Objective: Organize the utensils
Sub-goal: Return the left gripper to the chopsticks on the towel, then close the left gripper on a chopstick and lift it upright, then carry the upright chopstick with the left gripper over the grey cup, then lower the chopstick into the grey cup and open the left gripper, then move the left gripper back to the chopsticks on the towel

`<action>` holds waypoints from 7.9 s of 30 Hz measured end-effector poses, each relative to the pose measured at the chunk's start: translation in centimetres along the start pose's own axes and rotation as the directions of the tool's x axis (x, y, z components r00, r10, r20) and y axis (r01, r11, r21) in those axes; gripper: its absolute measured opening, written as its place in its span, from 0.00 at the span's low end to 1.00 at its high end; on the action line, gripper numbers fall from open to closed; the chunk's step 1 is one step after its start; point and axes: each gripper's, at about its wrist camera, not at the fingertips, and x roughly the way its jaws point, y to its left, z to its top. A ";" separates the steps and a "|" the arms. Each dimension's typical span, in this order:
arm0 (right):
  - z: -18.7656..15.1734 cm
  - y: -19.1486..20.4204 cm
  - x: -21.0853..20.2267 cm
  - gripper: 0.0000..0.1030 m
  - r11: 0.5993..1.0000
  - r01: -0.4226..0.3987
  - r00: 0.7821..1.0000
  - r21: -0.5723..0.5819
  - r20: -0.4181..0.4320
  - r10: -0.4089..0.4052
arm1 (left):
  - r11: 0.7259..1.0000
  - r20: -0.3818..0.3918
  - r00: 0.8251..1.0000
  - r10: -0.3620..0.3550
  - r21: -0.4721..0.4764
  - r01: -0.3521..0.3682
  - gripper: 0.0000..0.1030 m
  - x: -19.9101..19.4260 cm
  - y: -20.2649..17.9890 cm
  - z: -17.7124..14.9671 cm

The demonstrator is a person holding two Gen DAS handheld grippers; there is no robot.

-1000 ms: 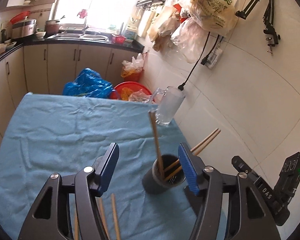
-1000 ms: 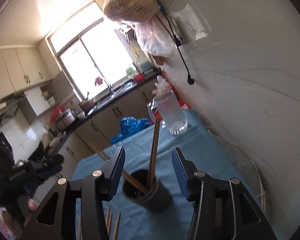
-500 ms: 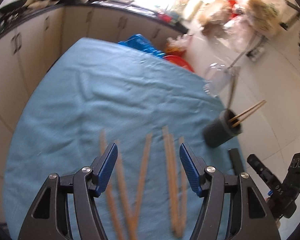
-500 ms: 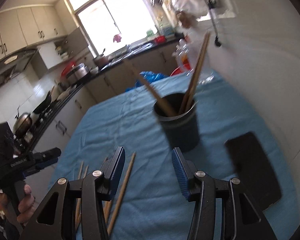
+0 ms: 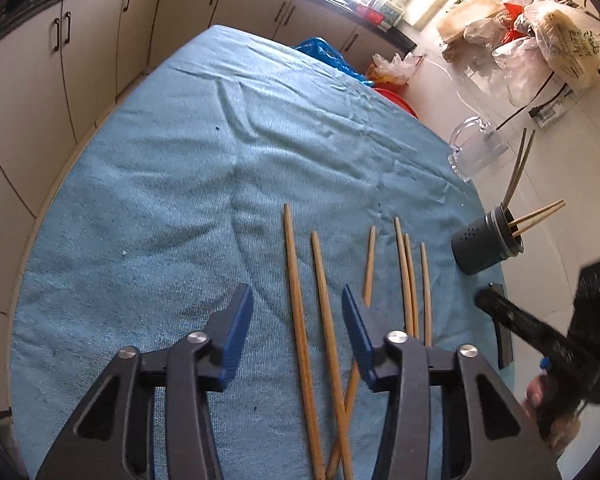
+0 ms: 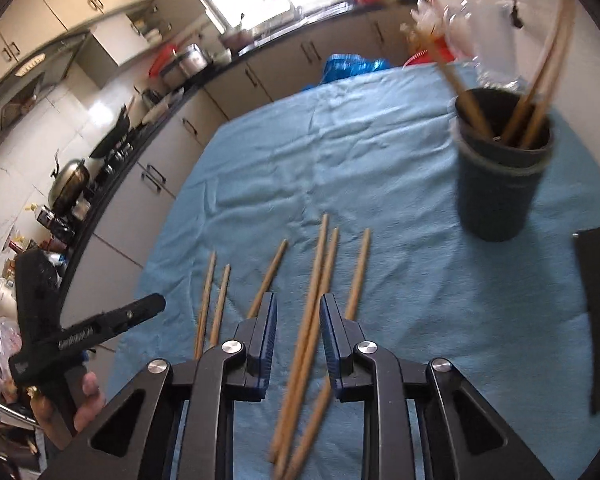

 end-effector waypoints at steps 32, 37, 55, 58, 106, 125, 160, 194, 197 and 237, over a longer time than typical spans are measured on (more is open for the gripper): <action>2.9 1.0 6.6 0.07 0.993 0.112 0.986 -0.032 -0.118 -0.115 | 0.986 -0.098 0.995 0.008 0.169 0.008 0.39 2.2 -4.4 0.1; 2.0 -0.2 1.9 0.07 0.998 0.056 0.998 0.018 -0.020 -0.056 | 0.970 -0.157 0.987 0.038 0.243 0.002 0.39 5.0 -7.3 0.3; 1.0 -1.7 -2.2 0.07 0.998 -0.011 0.999 0.054 0.052 0.008 | 0.909 -0.128 0.955 0.266 0.364 -0.205 0.06 9.7 -11.1 0.3; 0.8 -1.3 -2.9 0.07 0.999 -0.016 0.997 0.037 0.070 0.014 | 0.942 -0.084 0.985 0.153 0.313 -0.120 0.06 6.6 -10.5 0.6; -1.3 1.5 -10.7 0.07 0.998 -0.004 0.945 -0.056 0.326 0.022 | 0.959 0.233 0.969 -0.077 0.284 0.008 0.06 -9.6 -11.6 -0.3; -1.4 0.0 -12.8 0.07 1.000 -0.006 0.929 -0.015 0.371 0.011 | 0.954 0.234 0.968 -0.087 0.298 0.013 0.06 -10.0 -12.6 -0.5; 0.5 -7.0 -23.8 0.07 0.991 0.040 0.798 0.129 0.593 -0.109 | 0.896 0.248 0.943 -0.223 0.432 0.098 0.06 -10.3 -24.8 4.5; 8.7 -14.0 -16.0 0.07 0.967 0.103 0.853 0.231 0.481 -0.205 | 0.913 0.135 0.967 -0.215 0.379 0.150 0.06 2.5 -28.5 11.2; 8.6 -14.3 -15.0 0.07 0.967 0.099 0.865 0.235 0.460 -0.201 | 0.914 0.122 0.970 -0.211 0.376 0.151 0.06 3.4 -28.1 11.0; 0.5 -9.8 -15.7 0.67 0.956 0.205 0.866 0.211 0.416 -0.278 | 0.942 0.243 0.954 -0.174 0.325 0.090 0.60 -4.4 -18.4 2.6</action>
